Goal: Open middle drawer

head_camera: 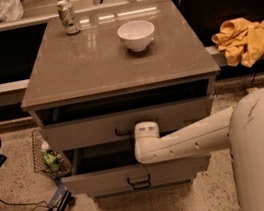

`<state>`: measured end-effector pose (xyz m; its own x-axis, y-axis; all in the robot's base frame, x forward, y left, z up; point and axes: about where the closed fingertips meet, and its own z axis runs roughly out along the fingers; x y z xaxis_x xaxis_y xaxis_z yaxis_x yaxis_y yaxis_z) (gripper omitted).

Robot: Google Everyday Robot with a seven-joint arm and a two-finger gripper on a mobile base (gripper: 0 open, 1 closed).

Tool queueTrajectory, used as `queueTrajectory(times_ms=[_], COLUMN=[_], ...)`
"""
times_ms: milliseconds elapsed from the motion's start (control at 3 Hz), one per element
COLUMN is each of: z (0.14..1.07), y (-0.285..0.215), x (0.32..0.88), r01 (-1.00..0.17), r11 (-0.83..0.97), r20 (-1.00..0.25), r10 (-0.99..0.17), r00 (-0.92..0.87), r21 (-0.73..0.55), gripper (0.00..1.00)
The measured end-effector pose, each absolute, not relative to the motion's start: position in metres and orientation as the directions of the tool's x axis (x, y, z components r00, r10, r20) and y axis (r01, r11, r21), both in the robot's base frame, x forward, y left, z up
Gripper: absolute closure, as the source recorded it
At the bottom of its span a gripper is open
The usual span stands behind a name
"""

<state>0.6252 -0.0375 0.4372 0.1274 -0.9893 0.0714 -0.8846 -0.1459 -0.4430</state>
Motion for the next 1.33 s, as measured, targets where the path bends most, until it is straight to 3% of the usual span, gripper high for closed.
queueTrajectory(times_ms=[667, 1000, 1333], z=[0.411, 0.398, 0.398], y=[-0.052, -0.067, -0.067], x=[0.588, 0.536, 0.54], r01=[-0.922, -0.948, -0.948], r11=[-0.083, -0.008, -0.008], r20=[0.02, -0.013, -0.013], r10=[-0.997, -1.0, -1.0], r00=[0.081, 0.013, 0.013], r21=[-0.378, -0.317, -0.317], gripper=[1.0, 1.0, 1.0])
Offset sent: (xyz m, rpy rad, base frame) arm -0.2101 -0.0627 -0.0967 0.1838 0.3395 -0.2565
